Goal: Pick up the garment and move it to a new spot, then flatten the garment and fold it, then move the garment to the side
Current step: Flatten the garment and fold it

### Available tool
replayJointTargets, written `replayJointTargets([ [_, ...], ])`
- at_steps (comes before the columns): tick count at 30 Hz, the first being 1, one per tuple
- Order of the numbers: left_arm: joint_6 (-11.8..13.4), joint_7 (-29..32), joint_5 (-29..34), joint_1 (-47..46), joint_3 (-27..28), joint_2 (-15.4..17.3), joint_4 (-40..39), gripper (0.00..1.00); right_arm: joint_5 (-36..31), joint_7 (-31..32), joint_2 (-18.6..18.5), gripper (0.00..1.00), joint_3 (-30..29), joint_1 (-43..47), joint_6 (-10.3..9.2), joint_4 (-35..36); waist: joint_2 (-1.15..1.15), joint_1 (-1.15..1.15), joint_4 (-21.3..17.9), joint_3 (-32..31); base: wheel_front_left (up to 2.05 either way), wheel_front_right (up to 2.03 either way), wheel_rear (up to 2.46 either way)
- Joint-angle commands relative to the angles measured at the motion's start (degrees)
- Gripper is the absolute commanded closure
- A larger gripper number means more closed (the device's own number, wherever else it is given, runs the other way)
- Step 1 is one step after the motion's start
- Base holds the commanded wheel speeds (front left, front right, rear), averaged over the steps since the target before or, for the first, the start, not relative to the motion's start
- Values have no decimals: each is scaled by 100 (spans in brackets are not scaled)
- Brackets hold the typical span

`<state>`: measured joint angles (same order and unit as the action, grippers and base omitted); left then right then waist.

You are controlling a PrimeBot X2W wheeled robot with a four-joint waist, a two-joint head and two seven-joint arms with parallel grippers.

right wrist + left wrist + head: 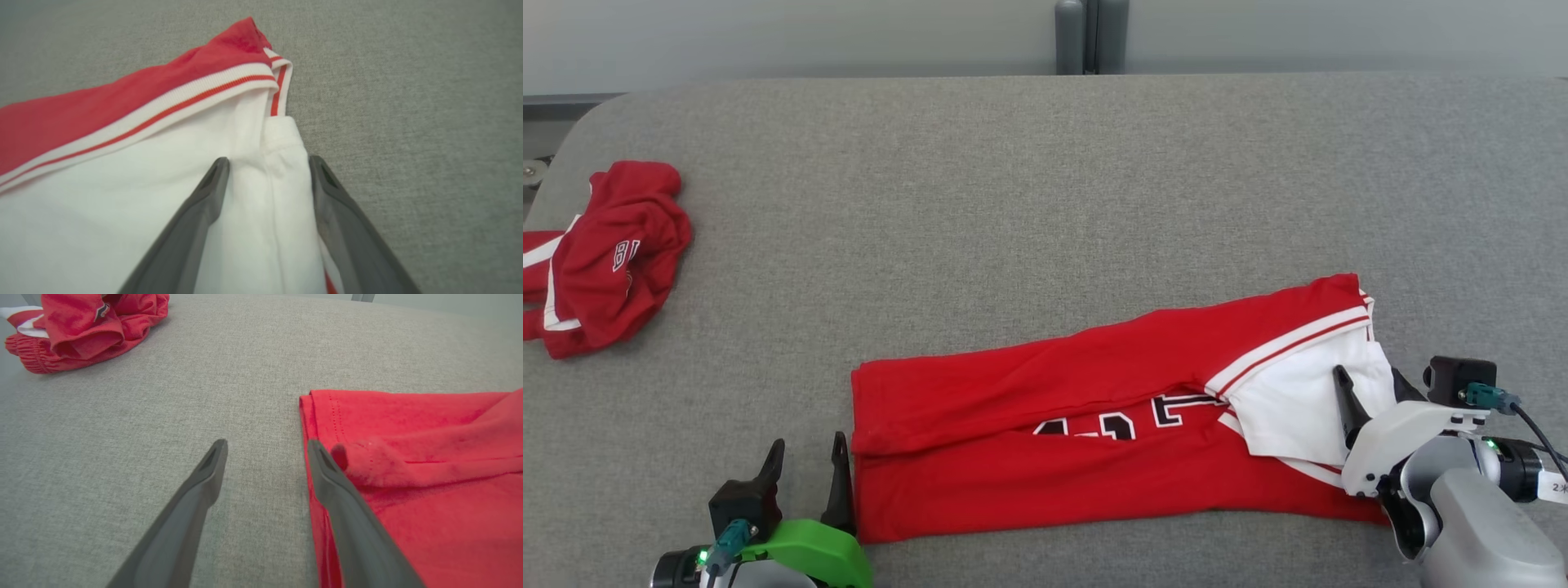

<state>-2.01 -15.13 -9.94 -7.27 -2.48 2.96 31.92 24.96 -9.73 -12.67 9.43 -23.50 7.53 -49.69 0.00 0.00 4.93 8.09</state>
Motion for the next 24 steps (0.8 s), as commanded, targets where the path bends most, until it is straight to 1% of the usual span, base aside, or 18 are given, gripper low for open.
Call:
replayJointTargets([
  [1,-11,2,48,-70,12,0,-14,0,65,61,32,0,60,-34,-9,-80,0,0,72,79,0,0,0],
  [4,-2,2,5,-57,22,-1,-15,0,166,169,65,0,189,-3,-5,-246,0,0,83,94,0,0,0],
  [7,4,2,-38,-31,-3,-1,-19,0,332,341,177,0,470,68,14,-278,0,0,77,98,0,0,0],
  [9,10,2,-45,-35,-29,-1,-21,0,478,447,260,82,706,103,21,-209,0,0,69,99,0,0,0],
  [10,11,2,-48,-43,-37,-1,-21,0,562,488,283,100,813,123,27,-166,0,0,65,99,0,0,0],
  [13,9,2,-56,-79,-65,0,-20,0,797,540,215,100,1032,150,24,-88,0,0,62,94,0,0,0],
  [15,9,2,-74,-96,-80,1,-25,0,920,503,45,100,1127,92,1,-159,0,0,67,83,0,0,0],
  [18,-2,2,-72,-85,-83,0,-54,0,1023,280,-158,100,1033,-9,-14,-264,0,0,71,60,0,0,0],
  [22,-7,2,-65,-12,-79,0,-88,0,1080,-105,-460,100,746,-183,-20,-480,0,0,44,17,0,0,0],
  [24,-9,2,-74,6,-75,0,-96,0,1093,-180,-501,100,673,-213,-18,-537,0,0,27,5,0,0,0],
])
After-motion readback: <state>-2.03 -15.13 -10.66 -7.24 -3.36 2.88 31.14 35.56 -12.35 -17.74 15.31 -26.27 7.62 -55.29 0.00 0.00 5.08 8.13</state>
